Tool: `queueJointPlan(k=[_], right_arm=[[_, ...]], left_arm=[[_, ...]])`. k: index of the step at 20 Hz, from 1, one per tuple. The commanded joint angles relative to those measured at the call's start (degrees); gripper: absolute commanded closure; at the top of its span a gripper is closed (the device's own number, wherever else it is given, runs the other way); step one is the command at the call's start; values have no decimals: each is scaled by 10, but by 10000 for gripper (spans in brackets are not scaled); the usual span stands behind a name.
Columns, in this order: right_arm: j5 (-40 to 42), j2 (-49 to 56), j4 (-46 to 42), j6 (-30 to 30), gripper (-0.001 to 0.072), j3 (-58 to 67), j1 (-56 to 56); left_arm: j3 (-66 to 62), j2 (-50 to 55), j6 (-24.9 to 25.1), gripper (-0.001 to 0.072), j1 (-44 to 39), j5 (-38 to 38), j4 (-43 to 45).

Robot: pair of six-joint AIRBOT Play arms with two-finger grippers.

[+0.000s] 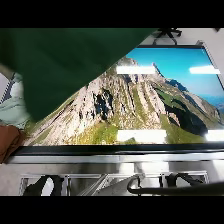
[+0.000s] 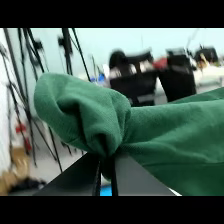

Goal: Fold the shirts.

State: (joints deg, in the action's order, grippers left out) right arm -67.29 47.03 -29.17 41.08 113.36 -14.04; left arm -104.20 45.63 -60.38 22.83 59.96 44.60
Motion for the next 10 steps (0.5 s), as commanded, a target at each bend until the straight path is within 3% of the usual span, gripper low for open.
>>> queueJointPlan(k=[1, 5, 10], right_arm=[[-98, 60, 0, 53, 689, 2, 0], [-191, 147, 85, 79, 689, -26, 10], [-212, 197, 61, 83, 689, -137, 64]], left_arm=[[-6, 76, -7, 687, 9, 135, -54], [36, 151, -7, 687, 9, 217, -124], [262, 184, 37, 687, -49, 211, -127]])
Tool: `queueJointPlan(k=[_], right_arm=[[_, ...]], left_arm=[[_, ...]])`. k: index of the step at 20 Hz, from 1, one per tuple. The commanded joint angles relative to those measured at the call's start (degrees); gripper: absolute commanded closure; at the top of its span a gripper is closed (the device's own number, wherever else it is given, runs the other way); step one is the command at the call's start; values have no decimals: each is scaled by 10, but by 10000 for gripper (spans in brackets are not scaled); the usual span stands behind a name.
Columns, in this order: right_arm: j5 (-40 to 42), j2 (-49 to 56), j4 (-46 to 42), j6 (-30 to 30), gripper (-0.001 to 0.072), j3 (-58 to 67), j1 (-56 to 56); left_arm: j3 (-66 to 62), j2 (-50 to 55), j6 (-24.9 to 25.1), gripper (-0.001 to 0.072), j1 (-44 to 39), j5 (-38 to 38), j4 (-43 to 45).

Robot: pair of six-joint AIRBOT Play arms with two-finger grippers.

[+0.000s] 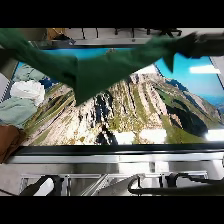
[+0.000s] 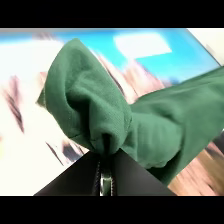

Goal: Fold the shirts.

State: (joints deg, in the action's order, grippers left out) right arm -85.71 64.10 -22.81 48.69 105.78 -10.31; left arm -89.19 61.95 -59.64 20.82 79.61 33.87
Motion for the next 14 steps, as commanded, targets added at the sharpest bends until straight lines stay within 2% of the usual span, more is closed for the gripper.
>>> queueJointPlan(k=[1, 4, 8, 10, 12, 13, 14], right_arm=[[-18, 27, -26, 7, 689, -101, 38], [36, 27, -82, 7, 689, -249, 70], [173, 27, -107, -7, 688, -448, 85], [221, 27, -122, -7, 688, -495, 83], [232, 27, -153, -6, 688, -500, 83], [231, 26, -156, -6, 687, -500, 81], [229, 26, -158, -6, 676, -500, 79]], left_arm=[[164, 27, 40, 686, -44, 0, -19], [317, 56, 73, 687, -91, -81, -19], [426, 126, 97, 687, -137, -190, -19], [430, 166, 96, 686, -142, -211, -19], [402, 193, 93, 679, -132, -189, -19], [380, 201, 92, 566, -123, -160, -19], [360, 204, 83, 185, -114, -130, -20]])
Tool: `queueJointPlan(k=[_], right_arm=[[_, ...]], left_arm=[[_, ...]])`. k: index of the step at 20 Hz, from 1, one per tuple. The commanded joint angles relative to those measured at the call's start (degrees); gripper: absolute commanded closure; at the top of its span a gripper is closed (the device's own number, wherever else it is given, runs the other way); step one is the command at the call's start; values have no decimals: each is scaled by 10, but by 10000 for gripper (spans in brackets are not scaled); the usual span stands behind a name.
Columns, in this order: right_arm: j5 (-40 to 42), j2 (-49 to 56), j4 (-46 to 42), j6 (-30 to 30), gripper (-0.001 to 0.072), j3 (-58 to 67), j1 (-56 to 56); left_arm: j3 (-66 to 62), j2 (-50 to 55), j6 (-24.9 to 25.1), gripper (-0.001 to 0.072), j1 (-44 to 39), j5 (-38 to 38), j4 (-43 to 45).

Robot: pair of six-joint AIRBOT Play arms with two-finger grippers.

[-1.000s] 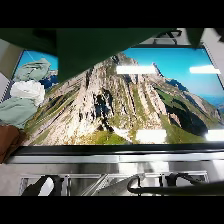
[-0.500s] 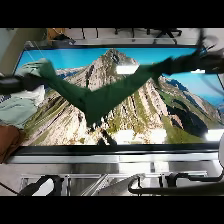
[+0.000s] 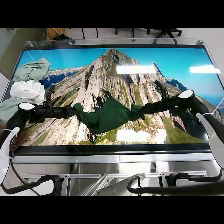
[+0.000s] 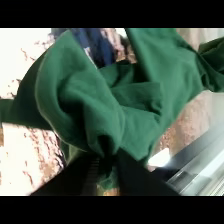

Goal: Fold the shirts.

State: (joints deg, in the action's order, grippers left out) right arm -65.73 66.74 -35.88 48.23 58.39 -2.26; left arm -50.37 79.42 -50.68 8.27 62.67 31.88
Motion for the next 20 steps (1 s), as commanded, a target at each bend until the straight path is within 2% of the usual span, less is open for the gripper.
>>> queueJointPlan(k=[1, 2, 3, 6, 9, 10, 11, 12, 14, 15, 16, 20], right_arm=[[28, 0, -28, 1, 591, -26, -4], [27, 0, -28, 0, 408, -26, -6], [26, -1, -27, 0, 338, -25, -9], [21, -22, -32, 1, 325, -24, -19], [18, -33, -43, 16, 303, -23, -44], [16, -31, -43, 28, 212, -23, -52], [16, -28, -40, 33, 168, -23, -55], [17, -24, -40, 33, 170, -23, -55], [19, -17, -38, 33, 184, -23, -54], [19, -11, -31, 33, 219, -23, -54], [19, -6, -24, 33, 218, -23, -54], [19, 9, 26, 17, 218, -23, -54]], left_arm=[[-46, 28, -25, 21, 17, 62, 1], [-69, 28, -39, 21, 26, 91, 1], [-85, 28, -51, 21, 34, 111, 2], [-106, 28, -82, 21, 48, 161, 23], [-85, 12, -134, 21, 38, 184, 105], [-62, -7, -137, 21, 29, 183, 104], [-36, -29, -140, 21, 17, 179, 101], [-9, -56, -149, 21, 0, 172, 101], [39, -115, -170, 22, -44, 129, 101], [61, -144, -179, 62, -70, 97, 101], [82, -170, -188, 119, -101, 57, 101], [151, -222, -209, 117, -256, -175, 103]])
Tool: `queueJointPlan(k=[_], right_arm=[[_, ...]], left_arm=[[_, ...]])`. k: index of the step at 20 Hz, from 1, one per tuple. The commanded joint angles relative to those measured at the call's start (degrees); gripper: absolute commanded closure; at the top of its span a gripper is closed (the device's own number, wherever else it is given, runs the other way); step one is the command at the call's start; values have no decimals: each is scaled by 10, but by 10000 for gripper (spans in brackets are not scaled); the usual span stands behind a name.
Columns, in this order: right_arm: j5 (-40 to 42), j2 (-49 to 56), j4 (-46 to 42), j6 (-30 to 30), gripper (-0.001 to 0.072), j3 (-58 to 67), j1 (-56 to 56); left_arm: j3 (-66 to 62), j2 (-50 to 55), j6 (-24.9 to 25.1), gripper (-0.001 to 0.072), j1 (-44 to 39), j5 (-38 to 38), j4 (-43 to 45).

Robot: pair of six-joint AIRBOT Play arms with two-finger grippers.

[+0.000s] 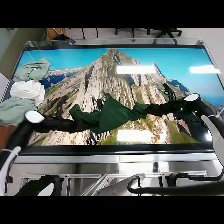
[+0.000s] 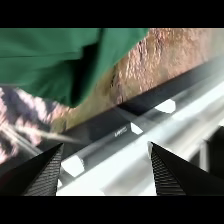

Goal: Fold the shirts.

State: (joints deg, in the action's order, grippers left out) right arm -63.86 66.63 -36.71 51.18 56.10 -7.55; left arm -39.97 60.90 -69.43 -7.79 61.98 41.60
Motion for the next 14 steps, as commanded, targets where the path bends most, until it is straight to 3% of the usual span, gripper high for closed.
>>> queueJointPlan(k=[1, 4, 8, 12, 13, 14], right_arm=[[0, 14, 46, -19, 219, 0, -1], [-2, 19, 50, -19, 219, 0, -1], [-5, 19, 50, -19, 252, 0, -1], [-5, 19, 51, -19, 268, 0, -1], [-6, 20, 56, -20, 432, 0, -1], [-6, 20, 63, -33, 587, 0, -1]], left_arm=[[52, -23, -22, 116, -126, -211, 8], [45, 60, -22, 116, -181, -290, 7], [-32, 163, -10, 116, -217, -327, 8], [-122, 249, -5, 127, -213, -293, 9], [-143, 263, -5, 488, -204, -263, 9], [-161, 270, 4, 685, -198, -234, 9]])
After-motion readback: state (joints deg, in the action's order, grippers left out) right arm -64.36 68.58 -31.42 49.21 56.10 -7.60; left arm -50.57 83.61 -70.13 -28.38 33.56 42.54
